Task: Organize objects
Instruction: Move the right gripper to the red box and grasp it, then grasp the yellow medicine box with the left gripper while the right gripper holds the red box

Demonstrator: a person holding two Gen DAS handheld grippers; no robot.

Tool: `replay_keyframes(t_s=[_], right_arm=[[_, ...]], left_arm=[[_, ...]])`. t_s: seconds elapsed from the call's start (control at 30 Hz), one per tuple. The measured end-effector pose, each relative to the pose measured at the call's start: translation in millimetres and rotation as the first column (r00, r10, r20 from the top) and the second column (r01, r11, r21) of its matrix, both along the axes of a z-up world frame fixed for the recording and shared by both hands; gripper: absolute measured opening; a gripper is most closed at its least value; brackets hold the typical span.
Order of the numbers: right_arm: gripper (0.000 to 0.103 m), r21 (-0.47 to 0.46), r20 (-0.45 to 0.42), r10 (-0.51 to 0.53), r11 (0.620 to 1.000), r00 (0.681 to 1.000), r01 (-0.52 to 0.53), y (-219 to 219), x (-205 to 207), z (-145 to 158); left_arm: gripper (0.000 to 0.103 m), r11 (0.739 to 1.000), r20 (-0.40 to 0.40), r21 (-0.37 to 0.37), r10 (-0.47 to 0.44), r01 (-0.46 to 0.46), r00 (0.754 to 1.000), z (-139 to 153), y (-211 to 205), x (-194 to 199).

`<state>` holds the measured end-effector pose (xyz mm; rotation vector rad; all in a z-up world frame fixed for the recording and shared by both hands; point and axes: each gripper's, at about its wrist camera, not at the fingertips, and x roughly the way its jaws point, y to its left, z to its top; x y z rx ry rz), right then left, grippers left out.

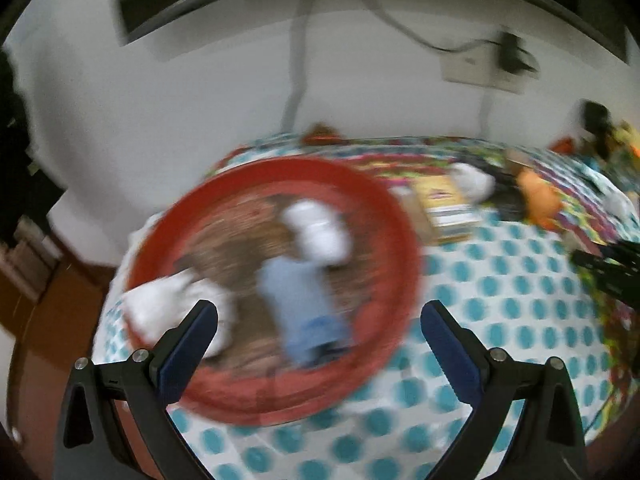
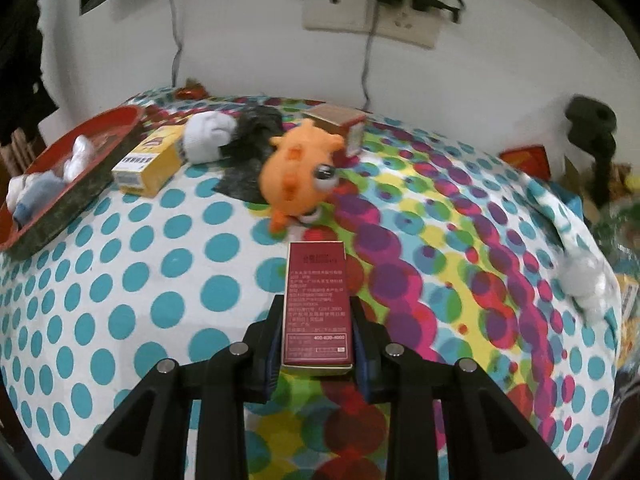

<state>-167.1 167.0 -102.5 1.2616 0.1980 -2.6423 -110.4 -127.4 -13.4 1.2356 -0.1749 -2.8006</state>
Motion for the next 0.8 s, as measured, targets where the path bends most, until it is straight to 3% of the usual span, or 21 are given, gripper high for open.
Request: replay_keyframes(t_s=[0.13, 0.3, 0.57, 0.8], right_arm=[[0.03, -0.006, 0.002, -0.01, 1.0, 1.0, 0.01, 2.8, -0.8, -0.4], [0.03, 0.001, 0.001, -0.01, 1.0, 1.0, 0.01, 2.3, -0.9, -0.6], [0.03, -0.002, 0.002, -0.011, 1.0, 1.0, 0.011, 2.9, -0.5, -1.5], [0.03, -0.005, 0.003, -0.011, 1.0, 1.0, 0.011, 3.2, -0.7, -3.3]], left_arm=[[0.102, 0.995, 0.026, 0.031, -0.095, 0.095, 0.995, -2.0, 47.5, -26.9], [0.102, 0.99, 0.068, 0.073, -0.129, 0.124, 0.989, -1.6, 82.8, -72.3], [0.102, 0.99, 0.201, 0.137, -0.046, 0.018, 0.978, -20.4, 95.1, -141.2], [0.101, 0.976, 0.32, 0.203, 0.011, -0.08, 0.947, -44.4, 78.8, -178.4]])
